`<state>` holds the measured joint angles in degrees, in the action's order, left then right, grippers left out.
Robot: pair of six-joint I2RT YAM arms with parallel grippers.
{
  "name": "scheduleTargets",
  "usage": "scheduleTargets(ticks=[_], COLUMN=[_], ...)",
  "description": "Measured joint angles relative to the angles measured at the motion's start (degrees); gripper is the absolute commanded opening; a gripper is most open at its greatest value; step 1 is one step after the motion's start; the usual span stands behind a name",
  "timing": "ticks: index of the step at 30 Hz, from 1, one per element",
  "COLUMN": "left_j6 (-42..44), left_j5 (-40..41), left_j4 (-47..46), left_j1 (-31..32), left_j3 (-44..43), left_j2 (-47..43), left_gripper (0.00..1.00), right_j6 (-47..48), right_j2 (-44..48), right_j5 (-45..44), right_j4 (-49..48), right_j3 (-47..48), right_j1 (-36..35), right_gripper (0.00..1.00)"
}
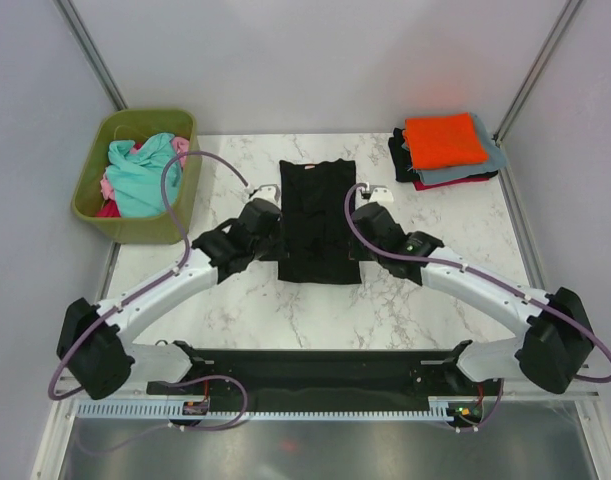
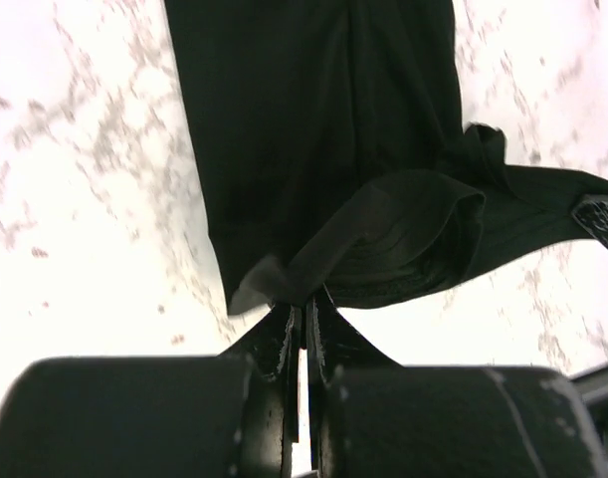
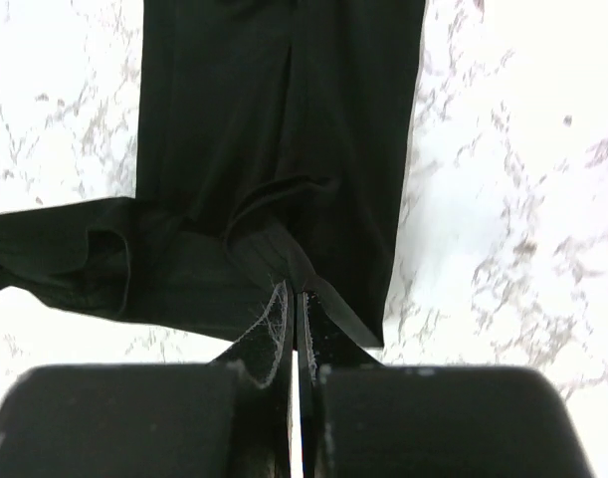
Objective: Fold and stack the t-shirts
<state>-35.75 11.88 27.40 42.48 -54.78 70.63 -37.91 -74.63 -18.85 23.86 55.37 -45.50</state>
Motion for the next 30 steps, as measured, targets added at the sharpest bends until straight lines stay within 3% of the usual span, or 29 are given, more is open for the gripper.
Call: scheduleTargets(ticks=[10, 30], left_j6=[7.45, 13.68], left_j5=[-5.01, -12.50], left_j4=[-1.57, -4.00], left_j1=[-7.69, -15.19], left_j3=[-14.12, -27.58], left_j2=[18.05, 36.79], left_gripper=[0.02, 0.03], right_j6=[5.81, 13.16], right_j2=[-12.50, -26.88], right_j5=[6.73, 19.28], right_j4=[-2.89, -11.74], right_j3=[9.29, 16.61], right_j1=[10.14, 19.78], right_gripper=[0.00, 0.00])
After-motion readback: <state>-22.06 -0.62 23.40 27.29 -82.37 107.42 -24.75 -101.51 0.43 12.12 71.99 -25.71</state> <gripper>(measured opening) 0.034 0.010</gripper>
